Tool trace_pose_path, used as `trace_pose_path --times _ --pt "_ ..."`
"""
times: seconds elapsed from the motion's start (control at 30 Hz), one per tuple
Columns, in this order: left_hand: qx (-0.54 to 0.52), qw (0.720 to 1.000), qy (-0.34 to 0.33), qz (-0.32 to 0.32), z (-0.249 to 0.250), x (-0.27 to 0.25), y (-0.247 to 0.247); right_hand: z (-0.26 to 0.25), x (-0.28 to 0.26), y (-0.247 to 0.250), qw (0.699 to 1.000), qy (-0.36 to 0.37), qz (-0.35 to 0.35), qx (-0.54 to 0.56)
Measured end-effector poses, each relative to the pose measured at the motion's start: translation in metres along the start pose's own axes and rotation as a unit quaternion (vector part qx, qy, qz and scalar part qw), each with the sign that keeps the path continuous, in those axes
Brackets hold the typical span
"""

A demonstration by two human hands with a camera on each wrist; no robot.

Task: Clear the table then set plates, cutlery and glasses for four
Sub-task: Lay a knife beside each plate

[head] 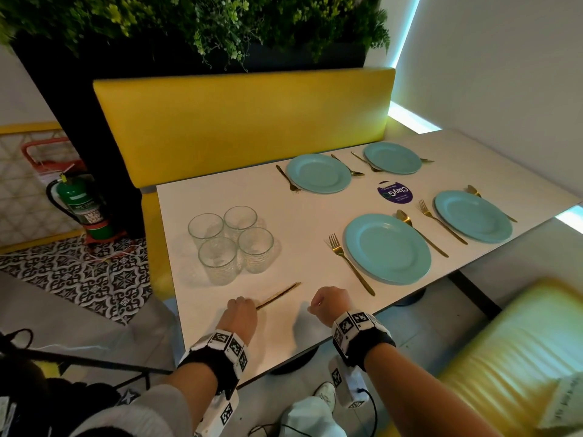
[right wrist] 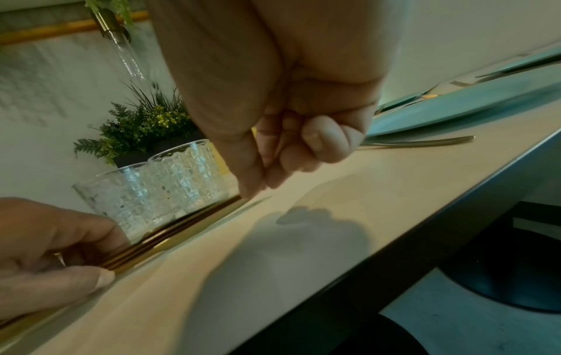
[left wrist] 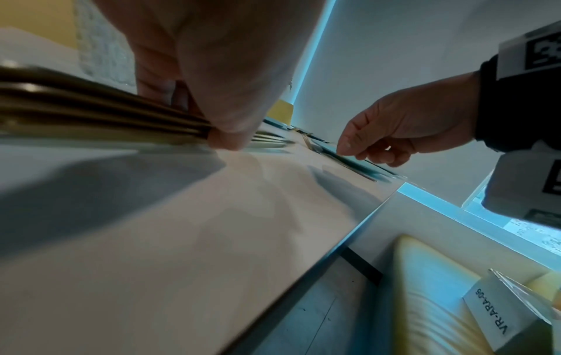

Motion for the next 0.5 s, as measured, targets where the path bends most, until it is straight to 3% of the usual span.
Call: trace_pose_path --times 0.17,0.3,0.37,0.43,0.5 --pt "-0.033 0.999 0.01 -0.001 0.004 0.005 0.008 0.009 -0.001 0.001 0.999 -0.009 -0.01 0.039" --pt "-0.165 0.986 0.004 0.008 0.017 0.014 0.019 0.01 0.001 0.005 0.998 -0.012 -0.028 0.059" --pt "-0.282 0.959 -0.02 0.008 0.03 0.02 0.022 0.011 0.002 0.006 0.993 -0.027 -0.049 0.102" --pt "-0.417 0.909 -0.025 0.012 0.043 0.025 0.028 0.009 0.001 0.009 0.979 -0.046 -0.076 0.182" --pt "-0.478 0.878 -0.029 0.016 0.056 0.03 0.034 0.003 0.001 0.015 0.965 -0.049 -0.095 0.239"
Point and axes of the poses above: each hand's wrist, its own x-axis towards the middle knuckle, its own y-axis out of the back of the hand, z = x × y, the point moved 10 cm from there along x, towards the middle knuckle, and after that the axes turned 13 degrees about -y, right-handed, at the moved point
